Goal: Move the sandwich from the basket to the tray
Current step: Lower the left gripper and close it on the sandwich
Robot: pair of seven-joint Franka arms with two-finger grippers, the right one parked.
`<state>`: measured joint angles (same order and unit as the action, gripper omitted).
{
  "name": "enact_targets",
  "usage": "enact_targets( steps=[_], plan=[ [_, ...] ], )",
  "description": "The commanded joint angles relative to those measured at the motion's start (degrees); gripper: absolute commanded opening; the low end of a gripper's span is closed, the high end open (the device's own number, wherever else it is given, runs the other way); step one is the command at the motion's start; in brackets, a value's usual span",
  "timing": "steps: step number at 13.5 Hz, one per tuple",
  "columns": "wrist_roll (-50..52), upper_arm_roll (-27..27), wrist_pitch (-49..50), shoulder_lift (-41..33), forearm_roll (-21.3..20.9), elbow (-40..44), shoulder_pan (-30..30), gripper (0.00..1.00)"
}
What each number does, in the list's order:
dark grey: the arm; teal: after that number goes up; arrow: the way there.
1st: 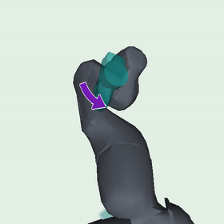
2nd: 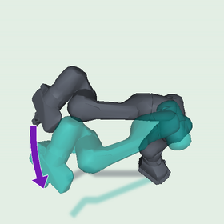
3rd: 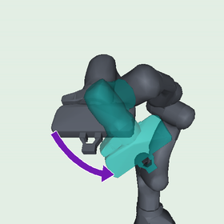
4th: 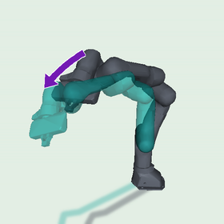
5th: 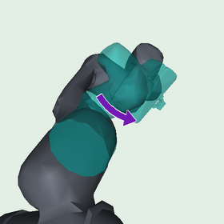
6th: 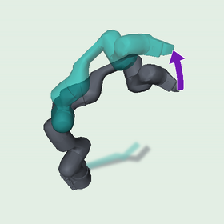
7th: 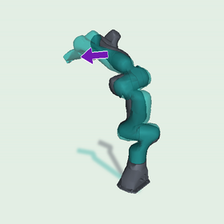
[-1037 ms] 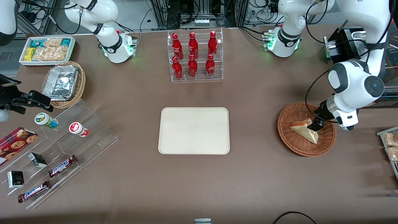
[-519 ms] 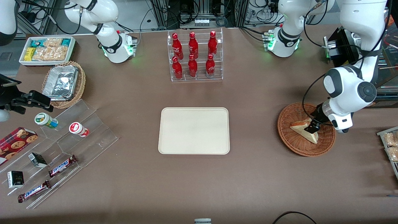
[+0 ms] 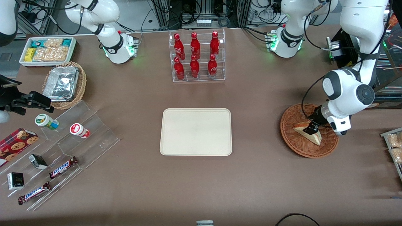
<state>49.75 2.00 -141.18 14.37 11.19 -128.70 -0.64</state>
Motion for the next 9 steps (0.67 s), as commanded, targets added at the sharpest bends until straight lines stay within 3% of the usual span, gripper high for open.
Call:
enact_targets(
  steps=[1, 5, 9],
  plan=[
    [0.6, 0.2, -1.0, 1.0, 0.9, 0.9, -0.8, 0.36],
    [0.4, 0.2, -0.4, 0.6, 0.7, 1.1, -0.8, 0.25],
    [0.3, 0.4, 6.4, -3.9, -1.4, 2.2, -3.2, 0.25]
  ],
)
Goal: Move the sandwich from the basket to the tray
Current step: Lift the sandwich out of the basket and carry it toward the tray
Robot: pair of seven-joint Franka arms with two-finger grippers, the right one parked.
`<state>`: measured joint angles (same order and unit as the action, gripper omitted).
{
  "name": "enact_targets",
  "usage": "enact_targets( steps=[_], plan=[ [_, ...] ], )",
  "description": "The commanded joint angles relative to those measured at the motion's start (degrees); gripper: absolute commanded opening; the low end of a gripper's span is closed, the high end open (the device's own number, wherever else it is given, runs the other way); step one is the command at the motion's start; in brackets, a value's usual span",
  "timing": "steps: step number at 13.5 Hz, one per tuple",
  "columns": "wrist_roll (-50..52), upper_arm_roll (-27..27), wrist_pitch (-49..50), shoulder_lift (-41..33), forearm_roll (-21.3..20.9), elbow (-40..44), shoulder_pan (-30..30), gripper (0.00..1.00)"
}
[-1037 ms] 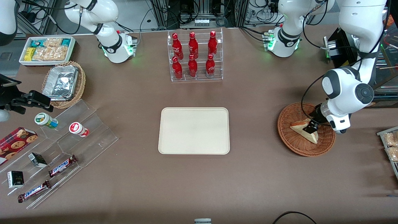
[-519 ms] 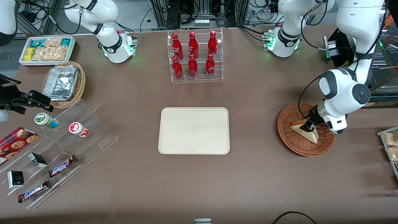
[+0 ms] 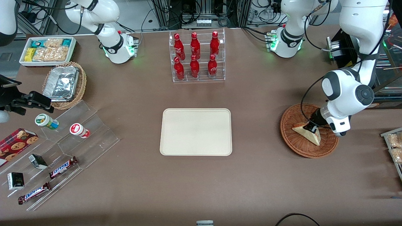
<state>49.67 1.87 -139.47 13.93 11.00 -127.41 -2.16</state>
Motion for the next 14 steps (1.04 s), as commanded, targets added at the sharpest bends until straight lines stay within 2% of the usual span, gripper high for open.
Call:
enact_targets(
  steps=[1, 3, 7, 10, 14],
  plan=[
    [0.4, 0.4, 8.9, -5.1, -3.9, 1.9, -1.8, 0.25],
    [0.7, 0.4, 18.7, -7.4, -7.3, 5.4, -2.9, 0.25],
    [2.3, 0.3, 28.4, -10.8, -9.5, 10.2, -8.7, 0.25],
    [7.2, 0.3, 29.7, -10.2, -11.7, 13.5, -18.1, 0.25],
    [7.1, 0.3, 29.6, -7.5, -11.9, 18.0, -27.9, 0.25]
  ],
)
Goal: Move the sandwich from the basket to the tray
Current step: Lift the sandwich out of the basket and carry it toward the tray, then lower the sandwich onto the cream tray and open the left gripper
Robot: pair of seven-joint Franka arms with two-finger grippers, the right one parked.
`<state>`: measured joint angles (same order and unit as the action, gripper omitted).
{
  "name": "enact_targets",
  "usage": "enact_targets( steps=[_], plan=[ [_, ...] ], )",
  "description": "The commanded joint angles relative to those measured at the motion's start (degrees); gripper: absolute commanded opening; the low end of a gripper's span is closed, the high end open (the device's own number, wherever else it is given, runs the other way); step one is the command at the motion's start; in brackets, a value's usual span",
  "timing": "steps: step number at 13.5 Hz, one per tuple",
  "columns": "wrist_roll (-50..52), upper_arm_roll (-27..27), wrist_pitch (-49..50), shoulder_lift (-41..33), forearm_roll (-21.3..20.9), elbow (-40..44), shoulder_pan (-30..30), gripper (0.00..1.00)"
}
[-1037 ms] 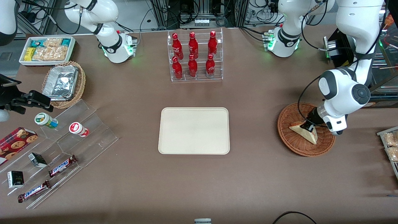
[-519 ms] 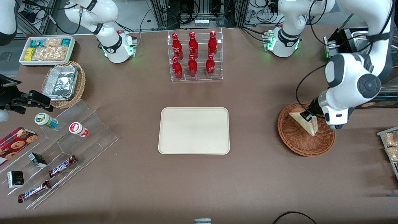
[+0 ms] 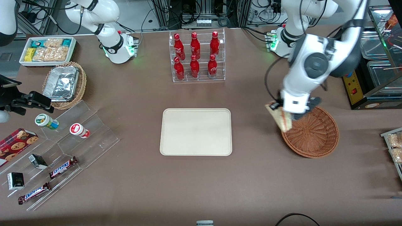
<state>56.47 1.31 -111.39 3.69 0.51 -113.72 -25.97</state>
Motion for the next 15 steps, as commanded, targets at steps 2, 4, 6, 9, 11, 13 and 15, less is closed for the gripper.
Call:
enact_targets(
  steps=[2, 4, 6, 9, 11, 13, 15],
  plan=[
    [1.3, 0.9, 1.6, 7.6, -1.4, 9.5, -8.6, 0.26],
    [1.4, 0.9, 1.3, 12.0, -1.4, 13.6, -11.7, 0.26],
    [0.8, 0.9, 0.5, 17.1, -1.2, 17.5, -14.0, 0.26],
    [0.5, 0.9, -3.0, 24.7, -1.1, 21.7, -16.6, 0.26],
    [0.3, 0.9, -6.2, 25.7, -1.2, 21.1, -17.6, 0.26],
    [0.1, 0.9, -8.3, 27.6, -1.2, 21.7, -19.1, 0.26],
    [0.0, 0.9, -13.0, 30.1, -2.9, 21.7, -20.6, 0.26]
  ],
)
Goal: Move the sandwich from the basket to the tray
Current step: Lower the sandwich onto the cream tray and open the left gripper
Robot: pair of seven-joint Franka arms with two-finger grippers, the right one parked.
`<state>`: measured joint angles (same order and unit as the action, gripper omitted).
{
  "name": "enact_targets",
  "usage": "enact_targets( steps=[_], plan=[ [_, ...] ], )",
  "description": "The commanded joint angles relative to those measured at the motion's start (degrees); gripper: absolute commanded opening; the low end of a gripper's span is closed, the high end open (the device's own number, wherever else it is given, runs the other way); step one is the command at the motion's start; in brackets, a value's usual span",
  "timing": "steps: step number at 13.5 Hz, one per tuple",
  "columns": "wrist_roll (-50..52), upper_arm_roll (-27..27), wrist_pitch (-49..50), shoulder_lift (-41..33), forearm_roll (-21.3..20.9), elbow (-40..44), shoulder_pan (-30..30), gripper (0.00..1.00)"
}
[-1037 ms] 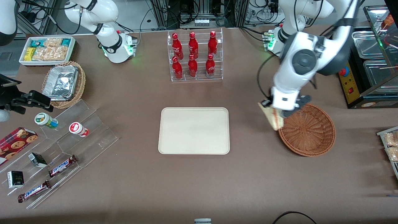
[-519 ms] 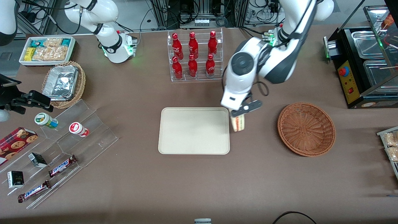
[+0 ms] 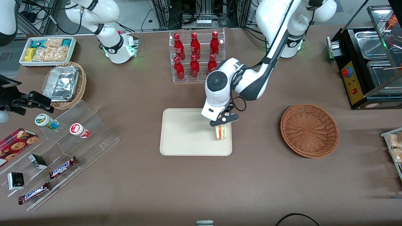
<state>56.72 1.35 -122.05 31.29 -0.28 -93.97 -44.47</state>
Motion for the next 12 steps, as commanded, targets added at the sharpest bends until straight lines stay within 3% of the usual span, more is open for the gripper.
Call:
enact_targets(
  steps=[1, 12],
  plan=[
    [0.1, 0.8, -3.1, 3.1, -3.2, 1.8, -2.9, 0.26],
    [-1.6, 1.1, -6.4, 7.2, -3.7, 1.5, -2.4, 0.29]
  ],
)
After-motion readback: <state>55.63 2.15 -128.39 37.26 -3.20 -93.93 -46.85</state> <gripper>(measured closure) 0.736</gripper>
